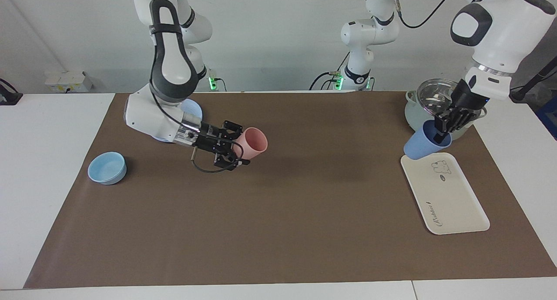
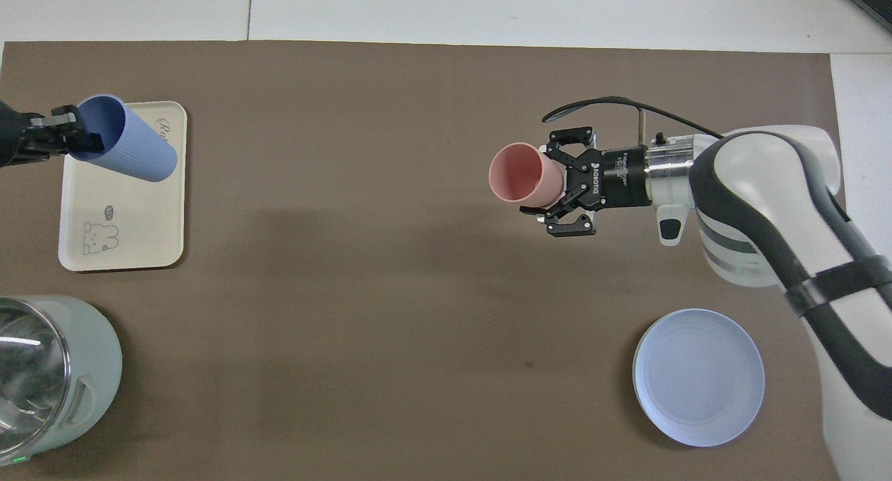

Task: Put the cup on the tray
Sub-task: 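Pull the blue cup out and carry it over the tray with the left gripper, then lower the blue cup onto the cream tray with the left gripper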

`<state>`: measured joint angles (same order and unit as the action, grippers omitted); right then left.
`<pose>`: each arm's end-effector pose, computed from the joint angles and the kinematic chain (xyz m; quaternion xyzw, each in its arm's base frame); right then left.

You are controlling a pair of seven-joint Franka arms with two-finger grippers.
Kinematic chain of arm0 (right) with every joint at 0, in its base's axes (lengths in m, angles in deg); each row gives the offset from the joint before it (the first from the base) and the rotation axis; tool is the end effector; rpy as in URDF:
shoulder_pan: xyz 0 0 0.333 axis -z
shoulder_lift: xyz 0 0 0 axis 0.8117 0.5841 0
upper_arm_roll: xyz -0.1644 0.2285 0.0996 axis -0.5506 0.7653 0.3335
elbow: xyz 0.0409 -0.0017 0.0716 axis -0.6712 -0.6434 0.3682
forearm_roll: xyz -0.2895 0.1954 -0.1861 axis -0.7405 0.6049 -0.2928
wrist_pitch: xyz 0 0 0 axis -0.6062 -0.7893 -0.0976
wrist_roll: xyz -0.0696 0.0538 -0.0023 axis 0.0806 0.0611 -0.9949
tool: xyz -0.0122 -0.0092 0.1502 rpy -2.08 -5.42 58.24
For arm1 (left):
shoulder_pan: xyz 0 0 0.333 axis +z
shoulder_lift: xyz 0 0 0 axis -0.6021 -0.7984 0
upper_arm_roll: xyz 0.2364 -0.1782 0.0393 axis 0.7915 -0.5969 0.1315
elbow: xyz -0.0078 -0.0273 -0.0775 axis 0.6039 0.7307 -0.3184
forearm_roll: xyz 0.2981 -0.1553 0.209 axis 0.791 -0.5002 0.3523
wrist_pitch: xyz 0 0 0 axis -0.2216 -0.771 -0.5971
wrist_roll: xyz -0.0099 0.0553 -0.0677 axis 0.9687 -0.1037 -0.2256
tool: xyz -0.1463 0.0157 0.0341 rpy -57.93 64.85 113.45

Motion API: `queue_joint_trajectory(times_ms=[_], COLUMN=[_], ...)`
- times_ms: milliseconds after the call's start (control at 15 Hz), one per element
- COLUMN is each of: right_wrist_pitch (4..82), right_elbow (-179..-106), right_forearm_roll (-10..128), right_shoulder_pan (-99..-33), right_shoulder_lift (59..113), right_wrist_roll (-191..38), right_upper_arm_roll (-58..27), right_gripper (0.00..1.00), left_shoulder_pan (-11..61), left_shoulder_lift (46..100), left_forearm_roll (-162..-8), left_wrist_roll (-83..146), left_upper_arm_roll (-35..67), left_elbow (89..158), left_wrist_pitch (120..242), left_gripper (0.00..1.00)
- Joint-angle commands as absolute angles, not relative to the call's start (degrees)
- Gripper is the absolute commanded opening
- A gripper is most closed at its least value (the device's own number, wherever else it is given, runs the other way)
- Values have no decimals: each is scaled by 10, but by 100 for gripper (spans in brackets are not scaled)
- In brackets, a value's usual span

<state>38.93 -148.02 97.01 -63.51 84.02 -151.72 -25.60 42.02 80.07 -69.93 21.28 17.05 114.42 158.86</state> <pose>0.6048 0.1686 0.3602 -0.5806 0.6444 0.3470 0.3566 0.6117 0.0184 0.4968 0.9839 0.1038 0.1158 0.0878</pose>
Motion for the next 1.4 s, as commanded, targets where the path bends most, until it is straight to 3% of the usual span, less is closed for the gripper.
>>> queue_joint_trajectory(times_ms=[0, 400, 600, 800, 867, 933, 1067, 1333], right_wrist_pitch=[327, 250, 240, 239, 242, 247, 262, 278], right_elbow=[-1499, -1494, -1479, -1478, -1478, -1479, -1482, -1489], right_forearm_roll=[1001, 1018, 1019, 1020, 1020, 1022, 1023, 1040], right_shoulder_pan=[-569, -493, -479, -470, -470, -472, -478, -480], right_shoulder_lift=[851, 934, 961, 980, 984, 986, 989, 1003], right_wrist_roll=[-1418, -1264, -1255, -1233, -1233, -1233, -1232, -1219], right_upper_arm_roll=[-250, -250, -249, -249, -249, -250, -250, -248], right_gripper=[0, 0, 0, 0, 0, 0, 0, 0], left_shoulder_pan=[449, 513, 518, 518, 518, 519, 516, 516], left_shoulder_lift=[792, 690, 661, 666, 667, 667, 668, 717], left_forearm_roll=[-696, -696, -696, -696, -696, -696, -696, -695], left_wrist_roll=[131, 83, 85, 83, 81, 81, 81, 53], left_upper_arm_roll=[164, 164, 164, 164, 164, 164, 164, 164], left_elbow=[1203, 1198, 1207, 1239, 1249, 1256, 1250, 1207], left_wrist_pitch=[1680, 1855, 1874, 1875, 1878, 1884, 1881, 1789], left_gripper=[0, 0, 0, 0, 8, 26, 100, 100])
